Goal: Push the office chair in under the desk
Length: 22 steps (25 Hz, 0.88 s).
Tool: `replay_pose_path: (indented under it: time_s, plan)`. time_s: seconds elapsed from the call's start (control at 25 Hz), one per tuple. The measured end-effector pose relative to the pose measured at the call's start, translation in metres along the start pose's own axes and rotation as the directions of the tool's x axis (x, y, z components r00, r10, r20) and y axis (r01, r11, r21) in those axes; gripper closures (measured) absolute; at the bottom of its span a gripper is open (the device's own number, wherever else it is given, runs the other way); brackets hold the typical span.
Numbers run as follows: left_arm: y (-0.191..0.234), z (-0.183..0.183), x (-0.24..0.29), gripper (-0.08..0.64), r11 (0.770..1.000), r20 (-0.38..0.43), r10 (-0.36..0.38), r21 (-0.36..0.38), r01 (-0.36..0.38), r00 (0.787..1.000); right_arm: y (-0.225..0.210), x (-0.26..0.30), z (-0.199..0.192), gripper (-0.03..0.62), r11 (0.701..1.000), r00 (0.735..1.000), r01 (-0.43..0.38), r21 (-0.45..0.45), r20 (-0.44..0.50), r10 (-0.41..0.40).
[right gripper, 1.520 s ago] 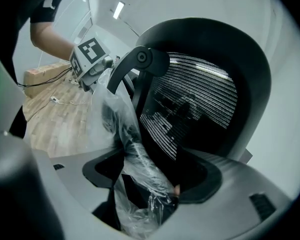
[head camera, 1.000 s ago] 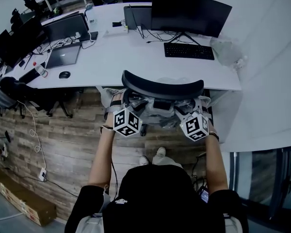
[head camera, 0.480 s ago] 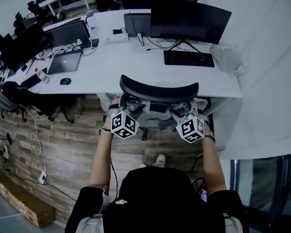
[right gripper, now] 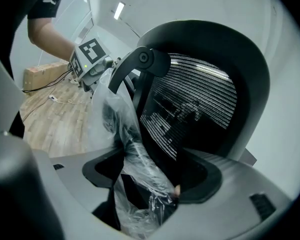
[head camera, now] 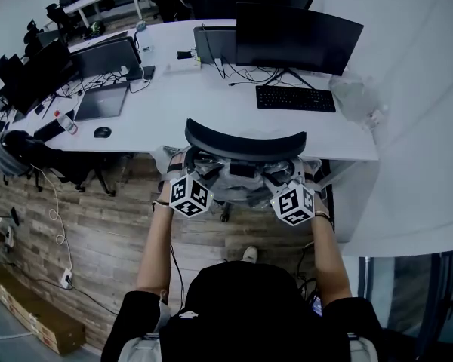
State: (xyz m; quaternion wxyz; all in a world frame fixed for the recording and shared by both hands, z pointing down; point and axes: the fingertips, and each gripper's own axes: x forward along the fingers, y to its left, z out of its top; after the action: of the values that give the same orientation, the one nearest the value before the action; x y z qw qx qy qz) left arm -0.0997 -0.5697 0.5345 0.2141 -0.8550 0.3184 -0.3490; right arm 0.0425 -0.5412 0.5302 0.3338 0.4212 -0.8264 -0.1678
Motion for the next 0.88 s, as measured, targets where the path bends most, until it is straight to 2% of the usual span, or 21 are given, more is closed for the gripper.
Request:
replay_pose_path:
  time_s: [0.88]
  plan:
    - [0.021, 0.000, 0.026, 0.193, 1.000, 0.013, 0.023, -0.008, -0.022, 1.000, -0.026, 0.028, -0.005, 0.282, 1.000, 1.000, -0.015, -0.011, 0.017, 0.016]
